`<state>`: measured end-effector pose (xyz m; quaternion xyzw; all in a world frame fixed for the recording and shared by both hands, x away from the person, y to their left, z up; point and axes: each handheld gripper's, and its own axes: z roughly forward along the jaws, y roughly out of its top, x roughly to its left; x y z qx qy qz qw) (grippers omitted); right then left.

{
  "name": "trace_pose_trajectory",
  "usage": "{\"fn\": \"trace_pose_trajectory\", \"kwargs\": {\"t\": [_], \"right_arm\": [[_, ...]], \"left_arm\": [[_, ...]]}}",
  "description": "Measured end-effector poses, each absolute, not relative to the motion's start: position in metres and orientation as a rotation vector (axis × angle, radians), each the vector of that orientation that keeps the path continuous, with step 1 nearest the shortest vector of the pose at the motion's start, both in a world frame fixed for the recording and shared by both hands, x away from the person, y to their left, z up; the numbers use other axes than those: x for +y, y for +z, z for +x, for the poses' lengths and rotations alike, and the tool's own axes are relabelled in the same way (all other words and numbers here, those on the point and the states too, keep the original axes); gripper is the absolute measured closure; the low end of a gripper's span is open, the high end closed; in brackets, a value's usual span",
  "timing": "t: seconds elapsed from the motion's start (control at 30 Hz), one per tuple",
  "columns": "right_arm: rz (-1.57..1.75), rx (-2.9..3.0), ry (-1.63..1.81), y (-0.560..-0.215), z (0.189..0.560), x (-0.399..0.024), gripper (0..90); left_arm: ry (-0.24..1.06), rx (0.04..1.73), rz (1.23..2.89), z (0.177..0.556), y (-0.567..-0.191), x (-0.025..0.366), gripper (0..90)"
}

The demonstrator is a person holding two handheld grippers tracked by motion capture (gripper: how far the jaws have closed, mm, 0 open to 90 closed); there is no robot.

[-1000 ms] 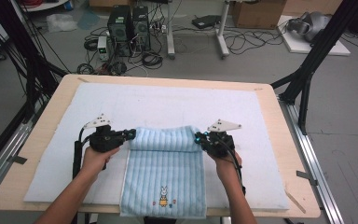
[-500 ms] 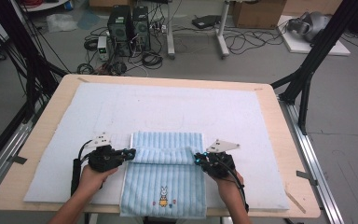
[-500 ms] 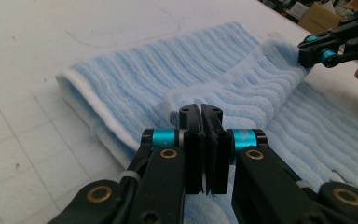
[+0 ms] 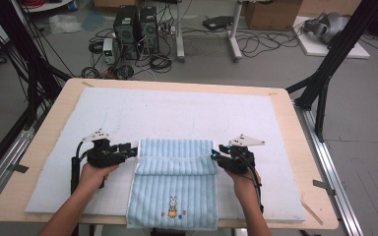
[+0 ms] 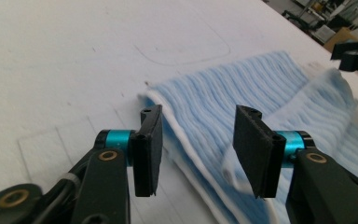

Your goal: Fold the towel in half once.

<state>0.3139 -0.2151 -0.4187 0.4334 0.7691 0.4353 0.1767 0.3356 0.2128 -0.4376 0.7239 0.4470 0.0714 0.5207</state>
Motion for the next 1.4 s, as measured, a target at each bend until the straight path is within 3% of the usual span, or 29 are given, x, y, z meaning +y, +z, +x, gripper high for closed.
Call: {"fn": "trace_pose_trajectory", "kwargs": {"t": [0.27, 0.3, 0.33, 0.43, 0.67, 0.73, 0.83, 1.07, 1.17, 1.23, 1.3, 1.4], "right_arm": [[1.325, 2.236, 1.169, -0.439, 0.344, -0.212, 63.1], [1.329, 2.256, 1.164, -0.441, 0.345, -0.210, 66.6], [1.319, 2.278, 1.161, -0.443, 0.346, -0.209, 73.7], [1.264, 2.324, 1.163, -0.444, 0.346, -0.205, 86.9], [1.257, 2.272, 1.180, -0.444, 0.350, -0.208, 87.7], [1.273, 2.291, 1.161, -0.446, 0.351, -0.206, 85.5], [1.269, 2.271, 1.134, -0.445, 0.350, -0.205, 71.6], [1.301, 2.255, 1.085, -0.448, 0.360, -0.199, 57.0], [1.253, 2.277, 1.061, -0.447, 0.359, -0.194, 67.0], [1.250, 2.300, 1.076, -0.447, 0.358, -0.192, 79.3], [1.282, 2.309, 1.099, -0.447, 0.358, -0.191, 84.5], [1.319, 2.305, 1.146, -0.448, 0.361, -0.196, 85.7]], "left_arm": [[0.155, 1.142, 1.789, 0.356, -0.450, 0.198, 57.4], [0.149, 1.144, 1.804, 0.358, -0.452, 0.196, 57.6], [0.157, 1.137, 1.819, 0.358, -0.453, 0.194, 60.7], [0.195, 1.098, 1.820, 0.359, -0.452, 0.193, 86.8], [0.213, 1.162, 1.779, 0.373, -0.454, 0.198, 88.2], [0.224, 1.171, 1.776, 0.373, -0.453, 0.198, 85.6], [0.246, 1.210, 1.775, 0.372, -0.452, 0.200, 55.8], [0.211, 1.155, 1.843, 0.368, -0.453, 0.190, 46.3], [0.241, 1.141, 1.861, 0.366, -0.453, 0.186, 53.6], [0.242, 1.124, 1.883, 0.366, -0.454, 0.184, 68.4], [0.237, 1.102, 1.908, 0.366, -0.454, 0.181, 83.7], [0.183, 1.148, 1.857, 0.370, -0.454, 0.185, 85.8]]}}
